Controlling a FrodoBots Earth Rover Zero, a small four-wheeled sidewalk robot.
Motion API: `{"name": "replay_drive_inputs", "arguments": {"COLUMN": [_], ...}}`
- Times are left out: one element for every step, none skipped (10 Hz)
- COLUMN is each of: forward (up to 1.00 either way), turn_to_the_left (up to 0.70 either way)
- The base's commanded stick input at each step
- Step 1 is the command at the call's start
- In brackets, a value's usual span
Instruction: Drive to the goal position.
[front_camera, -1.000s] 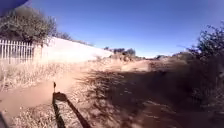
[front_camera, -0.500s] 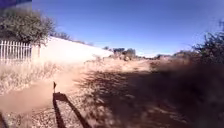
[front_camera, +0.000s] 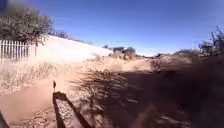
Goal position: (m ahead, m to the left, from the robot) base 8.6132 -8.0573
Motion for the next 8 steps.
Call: {"name": "replay_drive_inputs", "arguments": {"forward": [0.5, 0.5, 0.5, 0.5, 0.5, 0.5, 0.5, 0.5], "turn_to_the_left": [0.0, 0.0, 0.0, 0.0, 0.0, 0.0, 0.0, 0.0]}}
